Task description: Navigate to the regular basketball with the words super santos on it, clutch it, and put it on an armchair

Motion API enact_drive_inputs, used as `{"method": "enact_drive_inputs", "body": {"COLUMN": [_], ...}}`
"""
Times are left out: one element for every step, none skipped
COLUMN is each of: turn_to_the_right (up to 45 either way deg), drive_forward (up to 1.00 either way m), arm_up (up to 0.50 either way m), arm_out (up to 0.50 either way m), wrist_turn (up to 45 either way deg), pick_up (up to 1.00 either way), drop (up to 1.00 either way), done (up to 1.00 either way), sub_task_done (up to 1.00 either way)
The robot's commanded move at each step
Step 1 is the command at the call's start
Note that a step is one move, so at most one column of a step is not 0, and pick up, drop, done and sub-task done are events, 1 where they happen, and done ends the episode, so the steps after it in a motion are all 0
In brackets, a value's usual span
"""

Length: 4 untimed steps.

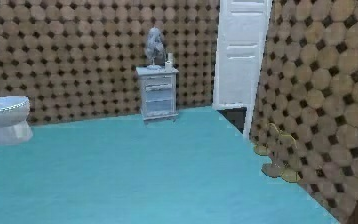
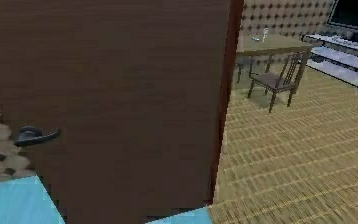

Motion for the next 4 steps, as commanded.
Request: {"method": "enact_drive_inputs", "body": {"turn_to_the_right": [0.0, 6.0, 0.0, 6.0], "drive_forward": [0.70, 0.00, 1.00, 0.00], "arm_up": [0.00, 0.00, 0.00, 0.00], "arm_out": [0.00, 0.00, 0.00, 0.00], "wrist_turn": [0.0, 0.0, 0.0, 0.0], "pick_up": [0.00, 0.00, 0.00, 0.00], "drop": [0.00, 0.00, 0.00, 0.00], "done": [0.00, 0.00, 0.00, 0.00], "sub_task_done": [0.00, 0.00, 0.00, 0.00]}}
